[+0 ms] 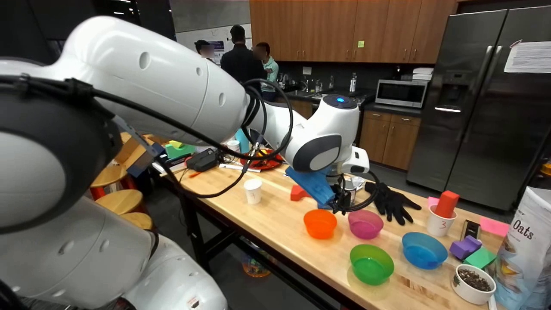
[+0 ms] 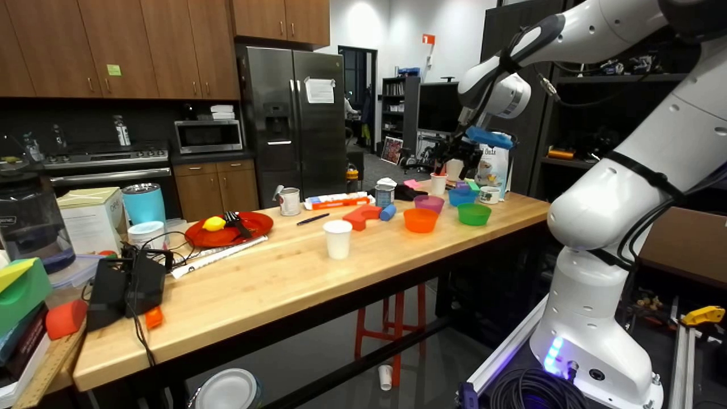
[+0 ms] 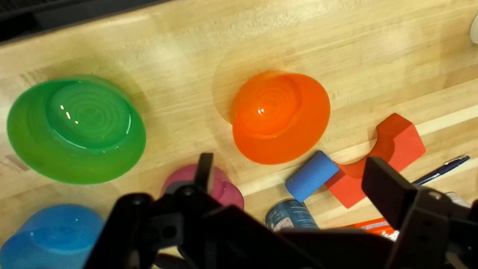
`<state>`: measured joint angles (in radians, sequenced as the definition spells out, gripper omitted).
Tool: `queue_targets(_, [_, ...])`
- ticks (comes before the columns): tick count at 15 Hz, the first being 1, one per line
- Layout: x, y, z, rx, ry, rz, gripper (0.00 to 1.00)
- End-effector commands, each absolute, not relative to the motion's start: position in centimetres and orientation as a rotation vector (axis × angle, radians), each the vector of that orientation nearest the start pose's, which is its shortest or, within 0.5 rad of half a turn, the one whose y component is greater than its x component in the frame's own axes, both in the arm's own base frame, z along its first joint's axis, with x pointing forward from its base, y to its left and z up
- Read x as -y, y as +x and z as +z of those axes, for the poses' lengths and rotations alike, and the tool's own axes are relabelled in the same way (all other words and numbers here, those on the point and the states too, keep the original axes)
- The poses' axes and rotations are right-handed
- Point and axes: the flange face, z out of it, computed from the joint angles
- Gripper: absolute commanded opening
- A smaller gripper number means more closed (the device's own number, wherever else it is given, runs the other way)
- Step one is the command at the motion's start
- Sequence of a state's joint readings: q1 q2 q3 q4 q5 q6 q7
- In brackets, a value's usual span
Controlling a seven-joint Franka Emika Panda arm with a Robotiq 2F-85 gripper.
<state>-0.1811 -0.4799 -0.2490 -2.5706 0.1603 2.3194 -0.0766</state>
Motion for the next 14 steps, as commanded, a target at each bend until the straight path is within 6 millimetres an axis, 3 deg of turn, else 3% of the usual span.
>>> queue_targets(1, [15.5,39.0,43.6,-0.616,-2.927,-0.382,1.00])
queue_targets(9, [11.9,40.4,37.1,-0.591,-2.909,-0.144,1.00])
queue_targets(14, [11.6,40.3,34.8,-0.616,-2.881,-0.079,1.00])
